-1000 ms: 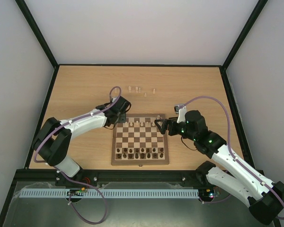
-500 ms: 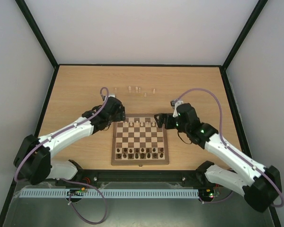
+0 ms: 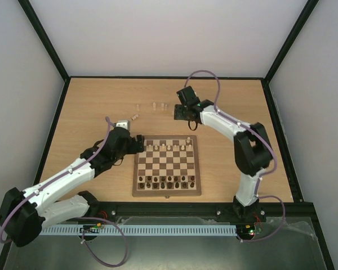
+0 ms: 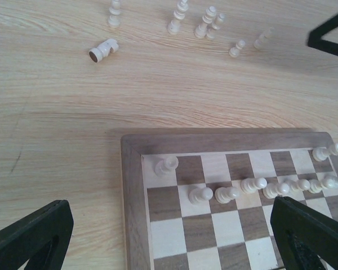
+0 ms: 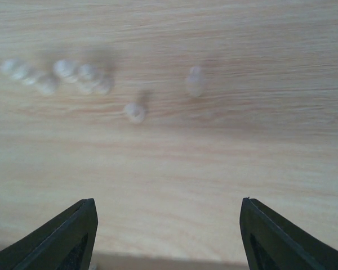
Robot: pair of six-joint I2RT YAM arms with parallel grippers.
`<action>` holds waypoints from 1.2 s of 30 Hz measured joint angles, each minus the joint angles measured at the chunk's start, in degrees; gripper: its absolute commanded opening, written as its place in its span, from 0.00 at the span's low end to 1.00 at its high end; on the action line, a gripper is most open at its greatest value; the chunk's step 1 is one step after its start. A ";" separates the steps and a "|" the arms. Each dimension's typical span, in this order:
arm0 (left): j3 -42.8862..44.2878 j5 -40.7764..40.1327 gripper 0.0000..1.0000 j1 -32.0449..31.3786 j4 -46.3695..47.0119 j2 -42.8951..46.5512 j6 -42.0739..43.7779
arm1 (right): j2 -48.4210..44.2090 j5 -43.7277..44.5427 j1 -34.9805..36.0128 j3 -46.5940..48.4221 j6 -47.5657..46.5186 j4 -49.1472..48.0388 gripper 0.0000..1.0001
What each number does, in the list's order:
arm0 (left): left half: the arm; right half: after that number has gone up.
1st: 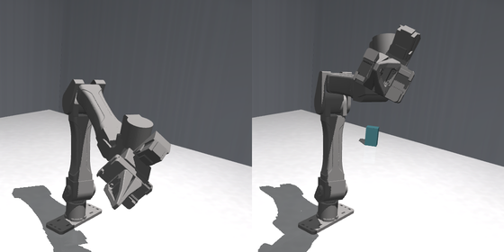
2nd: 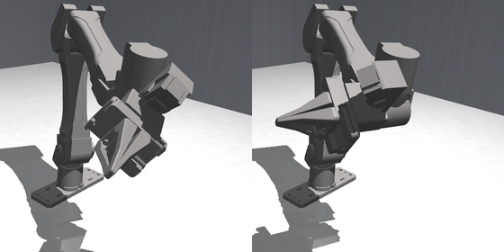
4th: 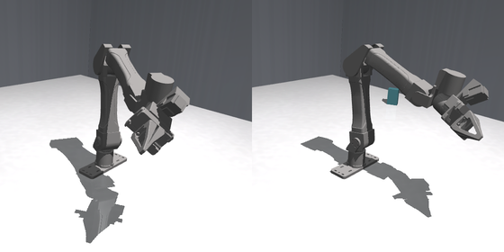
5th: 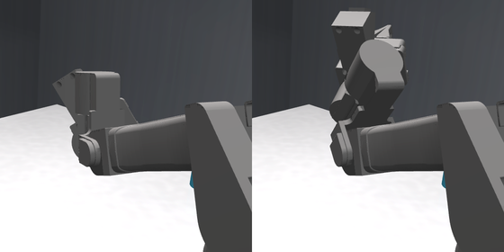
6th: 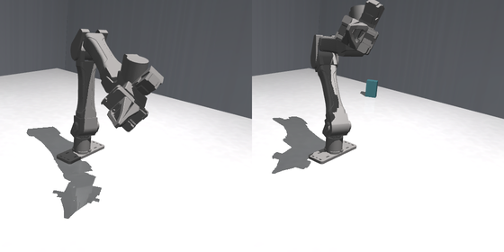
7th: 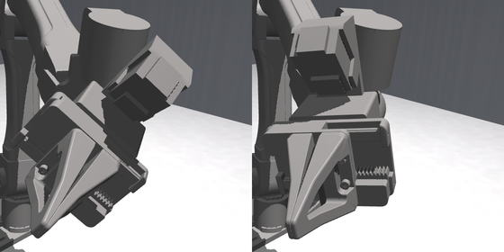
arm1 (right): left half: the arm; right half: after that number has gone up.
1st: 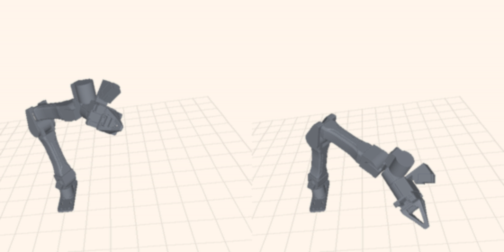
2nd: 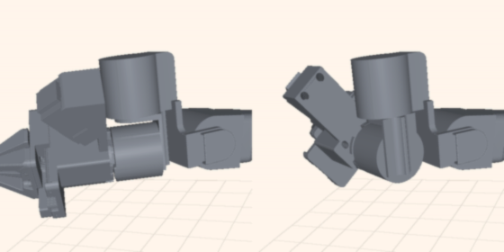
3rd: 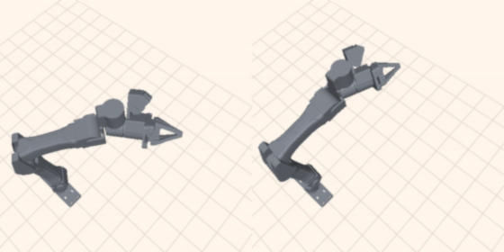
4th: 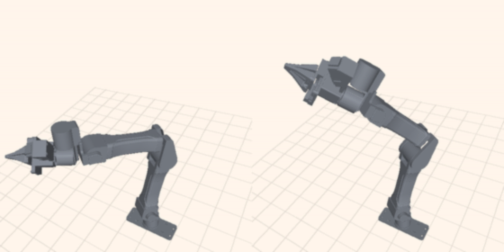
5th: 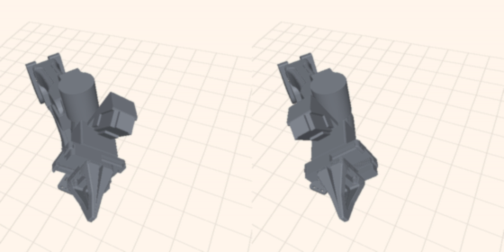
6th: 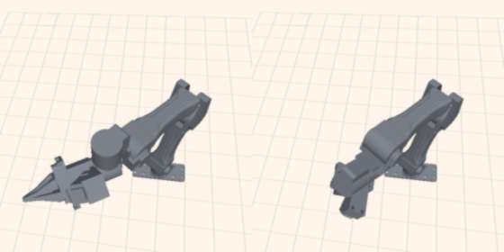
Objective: Set up the chess pieces on the board
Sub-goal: Pick up the chess piece at the center of the board.
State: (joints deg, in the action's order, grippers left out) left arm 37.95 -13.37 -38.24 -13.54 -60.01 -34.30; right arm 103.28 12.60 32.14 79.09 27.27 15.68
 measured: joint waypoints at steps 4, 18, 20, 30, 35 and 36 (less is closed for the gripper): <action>-2.14 1.16 0.99 0.00 -0.04 3.76 -0.42 | 9.25 1.05 -2.54 7.34 -0.31 2.47 0.66; -3.45 1.79 0.99 0.04 -1.11 8.37 -0.61 | 24.85 1.36 -4.46 25.99 -0.48 6.49 0.55; -3.48 1.79 0.99 0.11 -1.18 8.59 -0.61 | 26.45 1.49 -4.57 27.19 -0.48 7.02 0.53; -4.39 1.81 0.99 0.66 -1.29 8.59 -0.59 | 30.86 2.49 -6.12 29.24 -0.48 8.48 0.47; -4.39 1.81 0.99 0.72 -1.25 8.46 -0.57 | 31.10 2.47 -6.67 30.14 -0.72 8.48 0.41; -4.39 1.84 0.99 0.81 -1.25 8.41 -0.57 | 31.10 2.47 -6.69 30.36 -0.92 8.48 0.38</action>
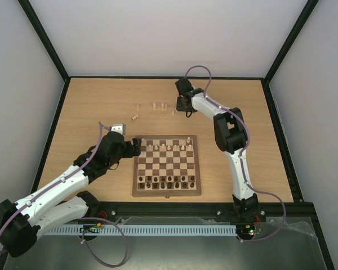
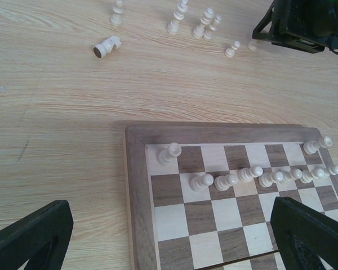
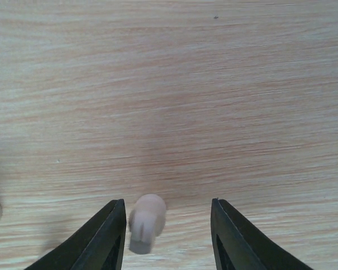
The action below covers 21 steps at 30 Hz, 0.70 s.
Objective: Set up the chess pieces on the board
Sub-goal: Pick up the chess piece at the center of the board.
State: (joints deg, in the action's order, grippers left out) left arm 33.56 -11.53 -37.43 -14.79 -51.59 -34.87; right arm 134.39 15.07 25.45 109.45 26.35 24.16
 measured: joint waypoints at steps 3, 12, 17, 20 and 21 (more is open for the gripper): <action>-0.04 0.00 0.99 0.37 0.11 -0.26 0.00 | 0.11 -0.04 -0.04 0.68 -0.35 0.00 0.32; -0.68 0.17 0.99 0.50 0.31 -0.92 0.00 | 0.63 -0.39 -0.04 0.90 -0.74 0.00 0.09; -0.68 0.26 0.99 0.63 0.31 -1.55 0.00 | 0.57 -0.35 -0.04 1.05 -0.94 -0.04 0.01; -0.68 0.42 0.99 0.74 0.33 -1.88 0.00 | -0.94 -0.35 -0.04 -1.31 -0.94 -0.94 0.01; -0.68 0.44 0.99 0.74 0.33 -1.99 0.00 | -2.27 -0.44 -0.04 -3.30 -0.94 -1.11 0.01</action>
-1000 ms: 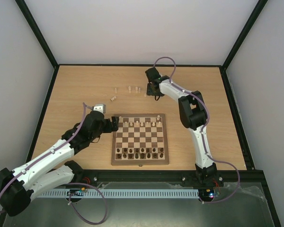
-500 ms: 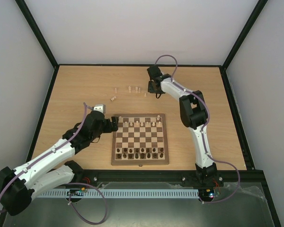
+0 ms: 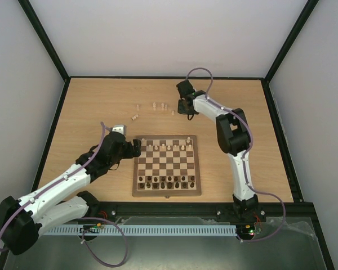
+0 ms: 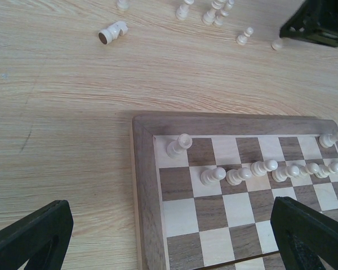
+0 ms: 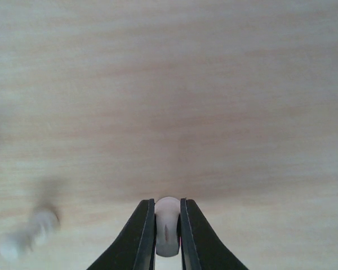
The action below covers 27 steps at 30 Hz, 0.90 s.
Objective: Set up the chess pieces on the board
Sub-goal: Pick up the chess piece at the center of the board, then place the chess piece on the chessboard.
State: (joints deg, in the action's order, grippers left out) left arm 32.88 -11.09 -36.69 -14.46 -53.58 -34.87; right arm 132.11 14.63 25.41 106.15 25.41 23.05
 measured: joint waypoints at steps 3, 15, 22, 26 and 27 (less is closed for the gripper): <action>0.00 0.00 0.99 0.00 -0.02 -0.04 0.00 | -5.11 0.17 0.33 -6.80 0.02 0.20 0.01; 0.00 -0.70 0.99 0.13 -0.11 -0.35 -0.04 | -34.77 0.81 8.09 -32.81 0.20 -0.81 0.02; 0.00 -2.08 0.99 0.50 -0.61 -0.35 -0.09 | -38.82 -0.52 13.20 -37.99 0.57 -0.42 0.02; 0.00 -2.56 0.99 0.83 -0.87 -0.37 -0.15 | -38.91 -1.14 14.99 -39.39 0.74 -0.48 0.03; 0.00 -2.67 0.99 0.96 -0.94 -0.39 -0.20 | -38.91 -1.27 15.30 -39.76 0.76 -0.48 0.03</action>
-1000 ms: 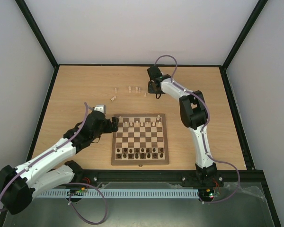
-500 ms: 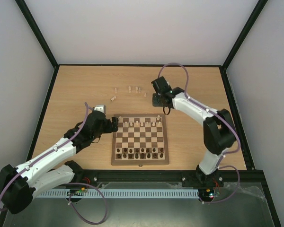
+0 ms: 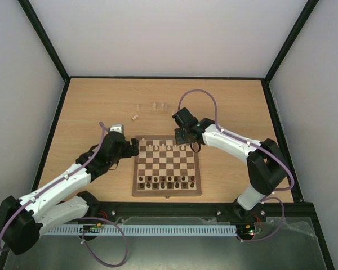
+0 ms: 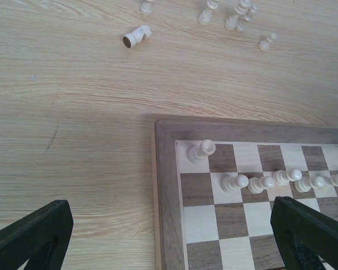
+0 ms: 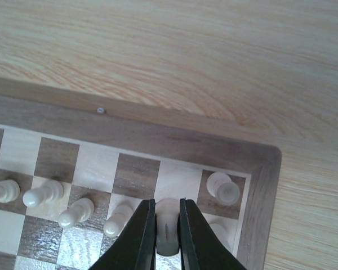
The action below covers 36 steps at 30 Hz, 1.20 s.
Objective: Set up the chess pieces on the board
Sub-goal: Place the chess piece on the chessboard.
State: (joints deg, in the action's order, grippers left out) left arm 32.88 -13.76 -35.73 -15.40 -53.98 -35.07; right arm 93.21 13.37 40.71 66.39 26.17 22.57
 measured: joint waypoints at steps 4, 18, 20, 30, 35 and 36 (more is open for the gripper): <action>0.00 -0.22 0.99 0.02 -0.15 -0.24 -0.09 | 0.39 -0.35 0.98 -0.72 0.04 -0.24 0.04; 0.00 -0.44 0.99 0.02 -0.39 -0.28 -0.17 | 5.05 2.38 1.70 -0.72 1.36 -1.51 0.07; 0.00 -0.44 0.99 0.02 -0.37 -0.28 -0.17 | 5.77 2.62 1.70 -0.72 1.42 -1.68 0.07; 0.00 -0.42 0.99 0.02 -0.37 -0.28 -0.33 | 7.28 3.96 1.70 -0.35 1.68 -2.80 0.09; 0.00 -0.44 0.99 0.02 -0.37 -0.28 -0.33 | 7.82 4.28 1.70 0.20 1.75 -3.04 0.12; 0.00 -0.42 0.99 0.02 -0.37 -0.28 -0.33 | 7.91 4.26 1.70 0.28 1.75 -3.15 0.14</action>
State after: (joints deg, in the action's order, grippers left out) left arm 32.88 -14.17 -35.70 -15.77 -54.26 -35.40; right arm 101.12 17.63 42.41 66.67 27.92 19.42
